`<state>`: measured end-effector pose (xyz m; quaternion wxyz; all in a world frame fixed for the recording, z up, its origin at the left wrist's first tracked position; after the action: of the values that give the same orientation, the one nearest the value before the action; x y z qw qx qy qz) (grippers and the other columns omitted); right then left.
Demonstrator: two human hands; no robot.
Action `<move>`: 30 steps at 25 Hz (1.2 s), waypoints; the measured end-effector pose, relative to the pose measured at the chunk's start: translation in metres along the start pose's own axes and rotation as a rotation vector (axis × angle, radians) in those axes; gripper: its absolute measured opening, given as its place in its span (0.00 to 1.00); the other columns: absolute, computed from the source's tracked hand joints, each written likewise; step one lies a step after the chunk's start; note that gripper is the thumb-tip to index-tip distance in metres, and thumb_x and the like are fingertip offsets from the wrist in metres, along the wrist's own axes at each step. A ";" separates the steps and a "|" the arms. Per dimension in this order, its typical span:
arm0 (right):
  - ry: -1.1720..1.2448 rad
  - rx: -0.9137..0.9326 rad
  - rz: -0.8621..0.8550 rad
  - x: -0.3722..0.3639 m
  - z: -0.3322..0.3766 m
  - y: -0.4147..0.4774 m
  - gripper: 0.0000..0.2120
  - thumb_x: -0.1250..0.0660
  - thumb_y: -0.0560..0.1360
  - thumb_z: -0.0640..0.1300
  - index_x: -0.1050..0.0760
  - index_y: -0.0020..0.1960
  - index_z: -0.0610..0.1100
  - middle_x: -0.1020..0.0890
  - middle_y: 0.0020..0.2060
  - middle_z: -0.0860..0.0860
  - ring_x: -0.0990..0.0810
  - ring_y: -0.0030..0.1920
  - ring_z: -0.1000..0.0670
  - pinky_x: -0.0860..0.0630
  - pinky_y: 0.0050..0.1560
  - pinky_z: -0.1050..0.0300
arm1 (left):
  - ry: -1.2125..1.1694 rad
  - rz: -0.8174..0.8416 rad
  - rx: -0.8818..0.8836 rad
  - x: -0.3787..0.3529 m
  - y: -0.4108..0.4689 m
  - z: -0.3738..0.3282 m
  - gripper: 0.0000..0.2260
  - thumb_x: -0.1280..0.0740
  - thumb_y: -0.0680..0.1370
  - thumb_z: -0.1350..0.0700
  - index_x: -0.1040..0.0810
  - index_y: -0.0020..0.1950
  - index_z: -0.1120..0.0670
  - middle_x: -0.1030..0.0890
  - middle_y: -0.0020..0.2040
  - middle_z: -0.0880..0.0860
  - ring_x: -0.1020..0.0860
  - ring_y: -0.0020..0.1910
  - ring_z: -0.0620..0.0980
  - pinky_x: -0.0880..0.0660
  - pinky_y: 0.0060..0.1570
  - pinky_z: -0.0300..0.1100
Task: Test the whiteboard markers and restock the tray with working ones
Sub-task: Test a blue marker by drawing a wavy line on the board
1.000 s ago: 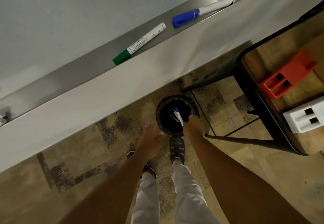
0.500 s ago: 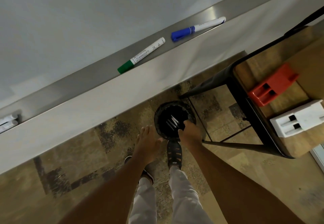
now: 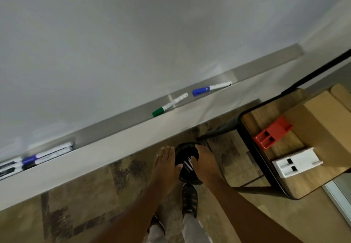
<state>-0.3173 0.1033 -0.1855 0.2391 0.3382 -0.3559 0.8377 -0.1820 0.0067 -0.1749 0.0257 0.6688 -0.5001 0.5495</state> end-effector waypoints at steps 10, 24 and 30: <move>-0.230 0.393 -0.521 0.187 0.104 0.033 0.16 0.35 0.79 0.41 0.25 0.66 0.42 0.20 0.62 0.46 0.22 0.61 0.44 0.25 0.59 0.46 | 0.204 -0.696 -0.139 0.148 -0.051 -0.022 0.26 0.38 0.84 0.49 0.29 0.79 0.62 0.29 0.79 0.62 0.31 0.79 0.63 0.38 0.76 0.60; -0.852 0.505 -0.300 0.209 0.120 0.086 0.18 0.31 0.75 0.40 0.26 0.62 0.53 0.23 0.55 0.52 0.23 0.55 0.49 0.33 0.64 0.47 | 0.291 -0.349 0.146 0.145 -0.047 0.028 0.45 0.39 0.84 0.41 0.69 0.84 0.56 0.71 0.83 0.60 0.69 0.83 0.61 0.63 0.83 0.59; -0.809 0.590 -0.339 0.214 0.131 0.082 0.15 0.28 0.73 0.40 0.23 0.57 0.55 0.22 0.49 0.54 0.23 0.49 0.51 0.31 0.59 0.50 | 0.304 -0.291 0.140 0.147 -0.050 0.029 0.46 0.37 0.84 0.42 0.70 0.84 0.55 0.72 0.83 0.59 0.71 0.82 0.60 0.62 0.83 0.60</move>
<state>-0.4585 -0.0137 0.0048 0.1093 0.7401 -0.1089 0.6546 -0.1415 -0.0795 -0.0492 0.1332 0.6434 -0.3495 0.6679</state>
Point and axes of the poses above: each hand's wrist, its own y-axis towards the middle knuckle, its own x-axis out of the back of the hand, z = x × y, the point moved 8 cm from there along y, towards the middle knuckle
